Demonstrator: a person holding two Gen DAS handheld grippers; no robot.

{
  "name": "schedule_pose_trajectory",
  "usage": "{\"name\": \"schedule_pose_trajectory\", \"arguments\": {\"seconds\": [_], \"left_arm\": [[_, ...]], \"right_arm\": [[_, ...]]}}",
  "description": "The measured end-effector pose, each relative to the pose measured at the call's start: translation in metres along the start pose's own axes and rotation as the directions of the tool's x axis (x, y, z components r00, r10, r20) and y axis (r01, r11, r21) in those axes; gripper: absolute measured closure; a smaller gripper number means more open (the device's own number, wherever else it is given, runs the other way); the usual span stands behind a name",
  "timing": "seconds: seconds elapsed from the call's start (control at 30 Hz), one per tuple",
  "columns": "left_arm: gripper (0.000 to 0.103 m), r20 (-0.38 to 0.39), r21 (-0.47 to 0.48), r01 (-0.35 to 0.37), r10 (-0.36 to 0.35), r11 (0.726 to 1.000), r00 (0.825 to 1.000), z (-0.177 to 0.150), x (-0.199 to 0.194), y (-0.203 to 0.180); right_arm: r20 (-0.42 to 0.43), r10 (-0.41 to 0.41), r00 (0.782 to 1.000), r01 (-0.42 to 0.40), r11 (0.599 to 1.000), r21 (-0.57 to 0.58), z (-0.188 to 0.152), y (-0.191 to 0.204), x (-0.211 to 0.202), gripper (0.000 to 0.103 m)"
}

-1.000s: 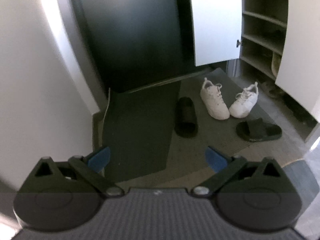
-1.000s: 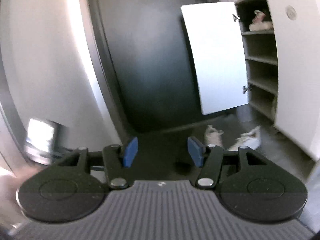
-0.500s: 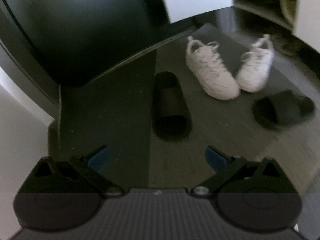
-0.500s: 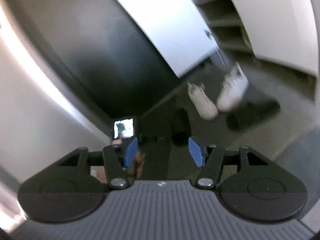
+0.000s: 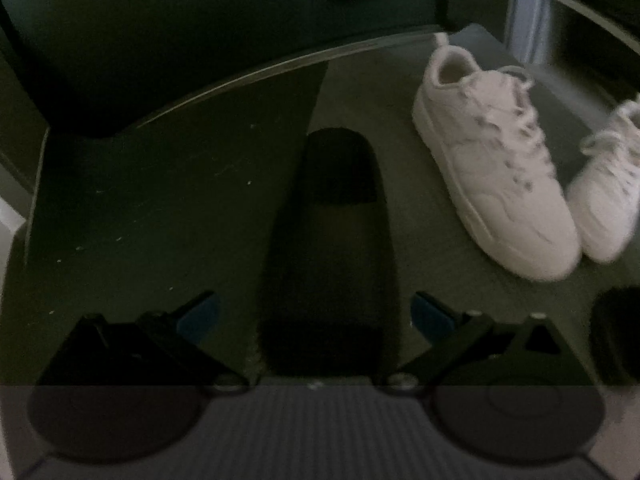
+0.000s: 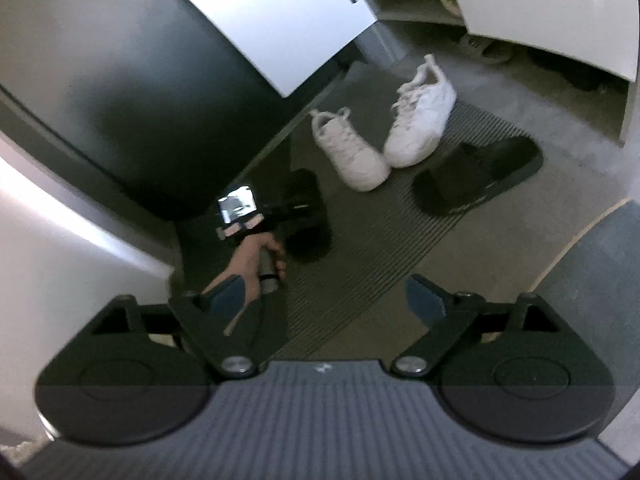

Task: Organize scattered shoes
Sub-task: 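Lower the left tool and grasp the black slide, then lift the black slide with the left tool, lower it onto the floor and open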

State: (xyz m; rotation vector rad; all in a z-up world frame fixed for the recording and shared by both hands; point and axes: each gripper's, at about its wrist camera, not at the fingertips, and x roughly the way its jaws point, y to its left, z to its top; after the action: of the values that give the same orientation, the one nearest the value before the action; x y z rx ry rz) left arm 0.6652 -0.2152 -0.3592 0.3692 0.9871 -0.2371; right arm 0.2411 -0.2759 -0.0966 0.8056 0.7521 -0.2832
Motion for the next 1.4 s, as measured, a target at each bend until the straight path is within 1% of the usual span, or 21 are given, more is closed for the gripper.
{"name": "schedule_pose_trajectory", "arguments": {"seconds": [0.1, 0.17, 0.23, 0.3, 0.37, 0.4, 0.43, 0.5, 0.57, 0.63, 0.73, 0.77, 0.9, 0.97, 1.0, 1.1, 1.2, 1.27, 1.33, 1.37, 1.4], "left_arm": [[0.0, -0.042, -0.016, 0.004, -0.005, 1.0, 0.999, 0.006, 0.024, -0.005], [0.0, -0.073, -0.073, 0.014, -0.02, 0.997, 0.997, 0.013, 0.039, -0.001], [0.002, -0.098, -0.087, 0.001, -0.01, 0.996, 0.995, 0.017, 0.05, 0.001], [0.003, -0.125, -0.099, 0.008, -0.02, 0.995, 0.992, 0.019, 0.062, 0.003], [0.006, -0.115, -0.127, 0.043, -0.058, 0.991, 0.992, 0.017, 0.066, 0.007], [0.01, -0.104, -0.126, 0.051, -0.064, 0.991, 0.992, 0.015, 0.067, 0.007], [0.016, -0.086, -0.103, 0.059, -0.068, 0.993, 0.994, 0.013, 0.064, 0.007], [0.022, -0.064, -0.067, 0.061, -0.065, 0.996, 0.996, 0.011, 0.057, 0.005], [0.023, -0.06, -0.041, 0.056, -0.058, 0.998, 0.996, 0.005, 0.047, 0.003], [0.024, -0.046, -0.028, 0.08, -0.082, 0.996, 0.996, -0.004, 0.032, 0.003], [0.025, -0.024, 0.041, 0.09, -0.089, 0.995, 0.996, -0.019, 0.01, 0.003], [0.025, -0.018, 0.06, 0.096, -0.095, 0.994, 0.995, -0.026, 0.0, 0.004], [0.025, -0.015, 0.087, 0.132, -0.131, 0.987, 0.991, -0.048, -0.036, 0.009], [0.025, -0.02, 0.118, 0.154, -0.152, 0.981, 0.988, -0.07, -0.061, 0.008], [0.025, -0.021, 0.123, 0.159, -0.158, 0.98, 0.987, -0.075, -0.067, 0.007], [0.025, -0.03, 0.137, 0.189, -0.186, 0.972, 0.982, -0.104, -0.095, 0.007], [0.025, -0.051, 0.149, 0.214, -0.208, 0.965, 0.977, -0.136, -0.114, 0.003], [0.024, -0.074, 0.16, 0.235, -0.226, 0.959, 0.971, -0.166, -0.127, 0.002], [0.024, -0.092, 0.166, 0.245, -0.232, 0.955, 0.968, -0.188, -0.133, -0.001], [0.024, -0.116, 0.156, 0.254, -0.237, 0.955, 0.964, -0.203, -0.136, 0.001], [0.024, -0.127, 0.149, 0.258, -0.24, 0.955, 0.962, -0.209, -0.137, 0.002]], "right_arm": [[-0.044, -0.001, 0.999, 0.001, 1.0, 0.01, 0.004, -0.003, 0.019, 0.014], [-0.071, -0.005, 0.997, 0.006, 1.0, 0.023, 0.007, -0.007, 0.028, 0.014], [-0.09, -0.012, 0.996, 0.015, 0.999, 0.036, 0.009, -0.011, 0.037, 0.014], [-0.109, -0.013, 0.994, 0.019, 0.998, 0.052, 0.01, -0.015, 0.044, 0.014], [-0.11, 0.001, 0.994, 0.007, 0.997, 0.08, 0.011, -0.019, 0.043, 0.014], [-0.11, 0.008, 0.994, 0.002, 0.996, 0.094, 0.012, -0.022, 0.042, 0.014], [-0.11, 0.015, 0.994, -0.004, 0.994, 0.108, 0.012, -0.024, 0.042, 0.014], [-0.102, 0.027, 0.994, -0.015, 0.992, 0.124, 0.015, -0.024, 0.036, 0.014], [-0.089, 0.035, 0.995, -0.024, 0.992, 0.126, 0.017, -0.023, 0.028, 0.014], [-0.081, 0.043, 0.996, -0.033, 0.992, 0.126, 0.015, -0.022, 0.021, 0.014], [-0.067, 0.06, 0.996, -0.052, 0.992, 0.117, 0.008, -0.017, 0.007, 0.014], [-0.062, 0.066, 0.996, -0.058, 0.992, 0.114, 0.006, -0.015, 0.002, 0.014], [-0.041, 0.09, 0.995, -0.085, 0.992, 0.097, -0.005, -0.007, -0.019, 0.014], [-0.03, 0.102, 0.994, -0.099, 0.991, 0.089, -0.011, -0.003, -0.029, 0.014], [-0.028, 0.109, 0.994, -0.106, 0.99, 0.09, -0.015, -0.002, -0.035, 0.014], [-0.024, 0.134, 0.991, -0.131, 0.986, 0.098, -0.028, 0.001, -0.052, 0.014], [-0.019, 0.158, 0.987, -0.156, 0.985, 0.072, -0.042, 0.006, -0.07, 0.014], [-0.008, 0.16, 0.987, -0.159, 0.985, 0.069, -0.046, 0.005, -0.08, 0.014], [0.002, 0.163, 0.987, -0.163, 0.984, 0.066, -0.05, 0.005, -0.09, 0.014], [0.008, 0.164, 0.986, -0.164, 0.984, 0.064, -0.052, 0.005, -0.095, 0.014], [0.013, 0.165, 0.986, -0.166, 0.984, 0.063, -0.054, 0.004, -0.1, 0.014]]}}
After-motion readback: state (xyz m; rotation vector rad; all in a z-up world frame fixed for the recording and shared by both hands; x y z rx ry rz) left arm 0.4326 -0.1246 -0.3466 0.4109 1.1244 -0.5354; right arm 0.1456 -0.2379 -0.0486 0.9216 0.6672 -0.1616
